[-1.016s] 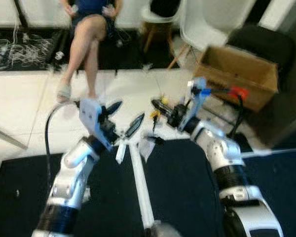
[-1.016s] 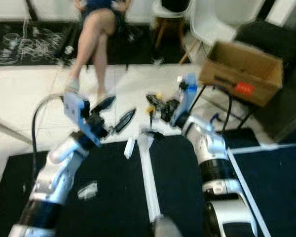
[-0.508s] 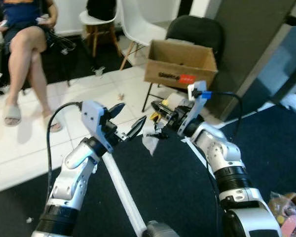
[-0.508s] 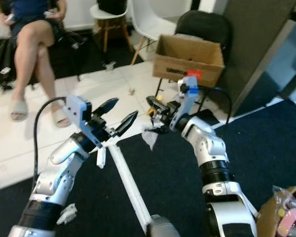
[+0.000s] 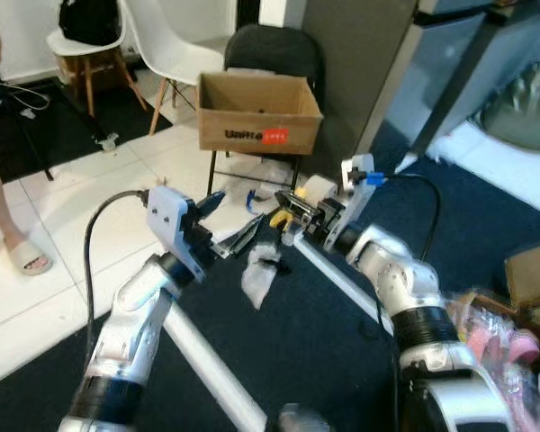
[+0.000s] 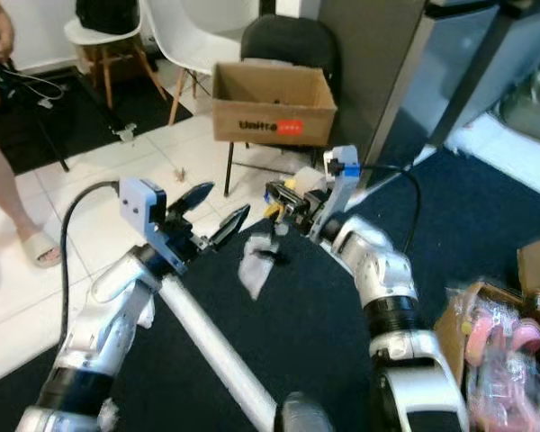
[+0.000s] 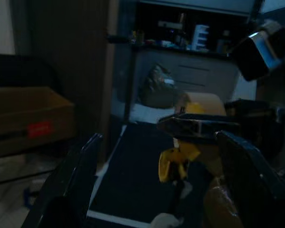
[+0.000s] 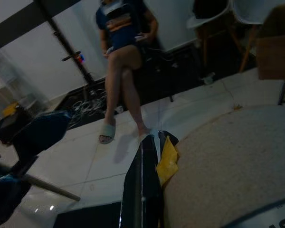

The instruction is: Picking trash to rubbish bin

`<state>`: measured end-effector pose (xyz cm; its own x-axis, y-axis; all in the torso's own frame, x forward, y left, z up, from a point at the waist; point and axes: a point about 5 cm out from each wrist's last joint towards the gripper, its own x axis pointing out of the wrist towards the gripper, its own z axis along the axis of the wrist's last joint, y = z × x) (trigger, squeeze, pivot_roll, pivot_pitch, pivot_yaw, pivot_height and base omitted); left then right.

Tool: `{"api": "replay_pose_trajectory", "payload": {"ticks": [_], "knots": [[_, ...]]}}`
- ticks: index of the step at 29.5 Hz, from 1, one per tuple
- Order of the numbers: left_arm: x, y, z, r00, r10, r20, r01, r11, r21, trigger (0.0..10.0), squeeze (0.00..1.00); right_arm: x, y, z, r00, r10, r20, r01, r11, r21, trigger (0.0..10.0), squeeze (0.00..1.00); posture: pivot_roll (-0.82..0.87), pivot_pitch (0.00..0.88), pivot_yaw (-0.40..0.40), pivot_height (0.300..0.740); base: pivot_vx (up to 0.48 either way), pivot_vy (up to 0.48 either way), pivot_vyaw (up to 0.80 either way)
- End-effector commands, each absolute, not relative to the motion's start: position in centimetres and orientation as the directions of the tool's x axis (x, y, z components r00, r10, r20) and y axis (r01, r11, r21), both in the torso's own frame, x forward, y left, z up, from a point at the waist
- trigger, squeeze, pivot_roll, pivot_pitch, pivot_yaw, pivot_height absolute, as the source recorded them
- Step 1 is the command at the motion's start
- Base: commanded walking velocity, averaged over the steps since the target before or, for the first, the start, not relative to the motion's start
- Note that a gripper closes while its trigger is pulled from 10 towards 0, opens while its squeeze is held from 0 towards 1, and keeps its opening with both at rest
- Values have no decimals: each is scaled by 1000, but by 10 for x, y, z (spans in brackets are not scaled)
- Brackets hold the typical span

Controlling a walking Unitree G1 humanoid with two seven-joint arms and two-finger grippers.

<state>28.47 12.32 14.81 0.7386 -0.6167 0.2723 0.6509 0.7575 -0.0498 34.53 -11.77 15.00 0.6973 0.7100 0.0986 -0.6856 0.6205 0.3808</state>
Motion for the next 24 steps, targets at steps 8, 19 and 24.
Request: {"api": "replay_pose_trajectory", "payload": {"ticks": [8, 19, 24], "knots": [[285, 122, 150, 738, -613, 283, 648, 760, -44, 10000, 0, 347, -122, 153, 703, 704, 98, -684, 633, 363, 10000, 0, -41, 0, -41, 740, 0, 0, -788], [284, 124, 153, 737, -598, 315, 646, 760, -68, 10000, 0, 346, -123, 156, 698, 705, 122, -697, 630, 343, 10000, 0, -40, 0, -43, 740, 72, 0, -501], [284, 125, 155, 737, -591, 329, 645, 760, -79, 10000, 0, 345, -123, 157, 695, 708, 123, -700, 628, 339, 10000, 0, -42, 0, -43, 740, 303, 0, 0]]}}
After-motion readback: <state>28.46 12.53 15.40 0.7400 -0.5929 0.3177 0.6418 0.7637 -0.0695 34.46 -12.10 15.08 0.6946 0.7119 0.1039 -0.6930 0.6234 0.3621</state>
